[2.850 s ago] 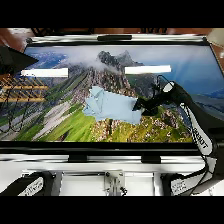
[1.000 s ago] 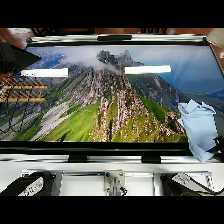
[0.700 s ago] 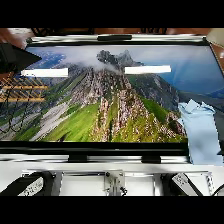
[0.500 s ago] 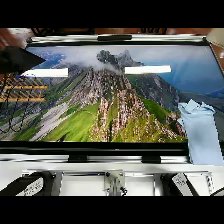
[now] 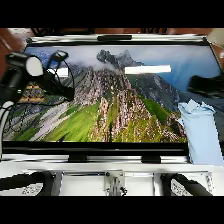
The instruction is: Fold the shirts.
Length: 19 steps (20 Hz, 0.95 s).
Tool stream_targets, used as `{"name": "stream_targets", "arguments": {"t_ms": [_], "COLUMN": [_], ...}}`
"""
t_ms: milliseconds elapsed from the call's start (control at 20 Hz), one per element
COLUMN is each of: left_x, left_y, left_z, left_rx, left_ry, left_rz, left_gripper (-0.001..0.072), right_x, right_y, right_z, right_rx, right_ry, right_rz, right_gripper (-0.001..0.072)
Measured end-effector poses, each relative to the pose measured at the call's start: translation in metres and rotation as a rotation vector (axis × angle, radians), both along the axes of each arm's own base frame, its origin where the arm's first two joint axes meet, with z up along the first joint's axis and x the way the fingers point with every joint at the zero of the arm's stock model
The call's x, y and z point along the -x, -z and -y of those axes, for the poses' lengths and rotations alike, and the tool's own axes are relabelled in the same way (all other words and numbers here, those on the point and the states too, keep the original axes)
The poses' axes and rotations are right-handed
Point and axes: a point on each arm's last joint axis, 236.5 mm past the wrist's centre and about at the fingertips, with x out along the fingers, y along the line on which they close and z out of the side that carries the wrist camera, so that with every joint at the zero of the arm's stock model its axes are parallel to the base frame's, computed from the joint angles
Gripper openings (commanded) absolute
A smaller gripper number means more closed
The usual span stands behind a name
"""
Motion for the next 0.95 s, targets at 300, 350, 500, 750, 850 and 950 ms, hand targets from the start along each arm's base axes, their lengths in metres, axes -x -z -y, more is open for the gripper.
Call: {"name": "stream_targets", "arguments": {"t_ms": [300, 350, 500, 750, 850, 950], "left_x": [0.035, 0.037, 0.038, 0.028, 0.027, 0.027], "left_y": [0.040, 0.043, 0.046, 0.046, 0.047, 0.047], "left_z": [0.007, 0.007, 0.009, 0.014, 0.014, 0.015], "left_rx": [0.002, 0.006, 0.019, 0.044, 0.046, 0.047], "left_ry": [-0.020, -0.021, -0.023, -0.024, -0.025, -0.025], "left_rz": [-0.118, -0.117, -0.104, -0.052, -0.050, -0.049], "left_gripper": [0.0674, 0.0674, 0.0675, 0.0674, 0.0675, 0.0674], "right_x": [0.015, 0.015, 0.014, 0.014, 0.013, 0.013], "right_y": [0.059, 0.062, 0.067, 0.069, 0.069, 0.069], "right_z": [-0.097, -0.100, -0.104, -0.105, -0.104, -0.104], "right_rx": [-0.009, 0.015, 0.057, 0.084, 0.089, 0.091], "right_ry": [-0.203, -0.210, -0.221, -0.222, -0.222, -0.223], "right_rz": [-0.241, -0.245, -0.246, -0.248, -0.247, -0.247], "right_gripper": [0.0464, 0.0464, 0.0464, 0.0464, 0.0464, 0.0464]}}
